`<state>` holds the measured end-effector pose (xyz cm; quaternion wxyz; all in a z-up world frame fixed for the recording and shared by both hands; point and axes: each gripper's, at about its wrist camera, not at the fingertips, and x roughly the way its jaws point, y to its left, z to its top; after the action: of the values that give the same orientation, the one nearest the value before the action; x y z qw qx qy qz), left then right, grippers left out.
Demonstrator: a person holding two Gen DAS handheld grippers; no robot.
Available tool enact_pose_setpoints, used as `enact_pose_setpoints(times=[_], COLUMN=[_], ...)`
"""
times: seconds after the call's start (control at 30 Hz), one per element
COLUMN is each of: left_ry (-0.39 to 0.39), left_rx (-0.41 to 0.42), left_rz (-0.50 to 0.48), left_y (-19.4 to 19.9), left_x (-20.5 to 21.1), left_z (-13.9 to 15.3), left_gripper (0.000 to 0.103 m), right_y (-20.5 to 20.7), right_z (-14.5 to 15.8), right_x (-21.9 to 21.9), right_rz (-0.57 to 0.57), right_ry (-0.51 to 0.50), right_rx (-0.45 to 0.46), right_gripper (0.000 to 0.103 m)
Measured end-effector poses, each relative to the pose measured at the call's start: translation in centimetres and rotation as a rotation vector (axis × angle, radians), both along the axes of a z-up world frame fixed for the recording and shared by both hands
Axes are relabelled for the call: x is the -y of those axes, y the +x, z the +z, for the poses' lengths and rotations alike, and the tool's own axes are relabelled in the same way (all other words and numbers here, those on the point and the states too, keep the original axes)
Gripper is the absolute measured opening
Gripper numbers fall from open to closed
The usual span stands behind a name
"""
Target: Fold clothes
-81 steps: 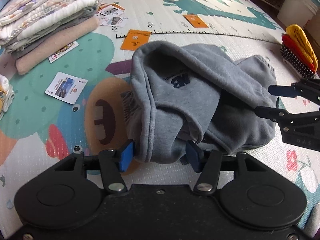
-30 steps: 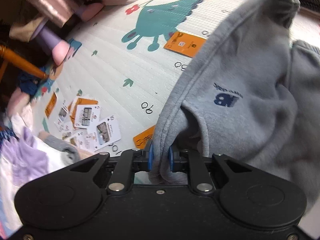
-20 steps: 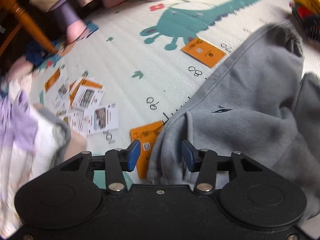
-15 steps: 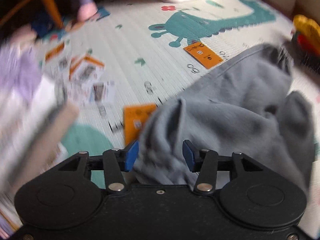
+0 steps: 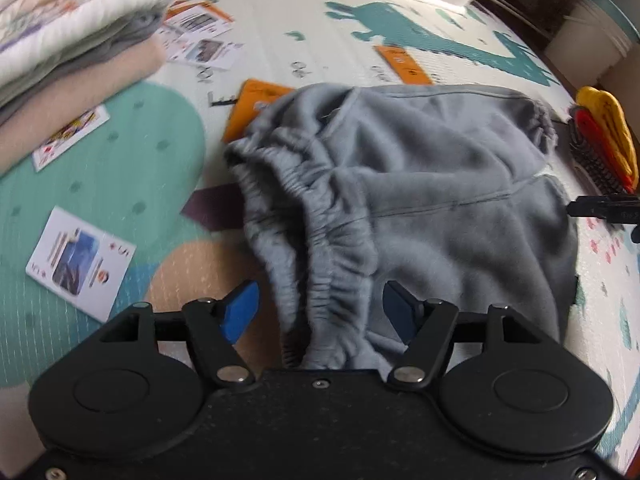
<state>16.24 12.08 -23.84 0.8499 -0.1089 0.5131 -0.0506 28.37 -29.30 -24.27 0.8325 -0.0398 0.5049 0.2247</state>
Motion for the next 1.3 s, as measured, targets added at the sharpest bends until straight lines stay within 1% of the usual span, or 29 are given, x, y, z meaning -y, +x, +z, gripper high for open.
enact_pose_setpoints(times=[0.07,0.17,0.2,0.23,0.27,0.53,0.87,1.03,1.2,1.3], left_ry=[-0.003,-0.016,-0.028,-0.031,-0.033,-0.038,-0.022,-0.009,0.006,0.013], left_rx=[-0.013,-0.027,-0.032,-0.031,-0.03,-0.024,-0.02,-0.015,-0.008,-0.002], left_rz=[0.013,0.021,0.026,0.026,0.027,0.033,0.016,0.008,0.003,-0.004], left_y=[0.1,0.0,0.0,0.0,-0.1,-0.1,-0.1,-0.2,-0.3,-0.4], left_x=[-0.3,-0.5,-0.6,-0.5,-0.4,0.0,0.8,1.1,1.3,1.6], left_z=[-0.5,-1.1,-1.3,-1.4,-1.4,-1.5,-1.5,-1.6,-1.6,-1.6], left_gripper=[0.068,0.068,0.068,0.068,0.068,0.068,0.068,0.068,0.068,0.068], right_y=[0.3,0.6,0.6,0.6,0.5,-0.3,-2.0,-3.2,-4.2,-4.8], right_z=[-0.3,-0.9,-1.1,-1.3,-1.3,-1.0,0.0,0.5,0.8,0.9], right_x=[-0.3,-0.4,-0.4,-0.4,-0.4,-0.4,1.3,2.9,4.6,6.6], right_rz=[0.002,0.008,0.011,0.011,0.013,0.035,0.021,0.003,-0.028,-0.075], right_ry=[-0.01,-0.018,-0.013,-0.006,-0.003,-0.028,-0.072,-0.081,-0.098,-0.1], right_rx=[0.005,-0.003,-0.009,-0.019,-0.024,0.0,0.007,-0.008,-0.02,-0.033], right_gripper=[0.063,0.062,0.056,0.046,0.042,0.033,0.031,0.03,0.027,0.027])
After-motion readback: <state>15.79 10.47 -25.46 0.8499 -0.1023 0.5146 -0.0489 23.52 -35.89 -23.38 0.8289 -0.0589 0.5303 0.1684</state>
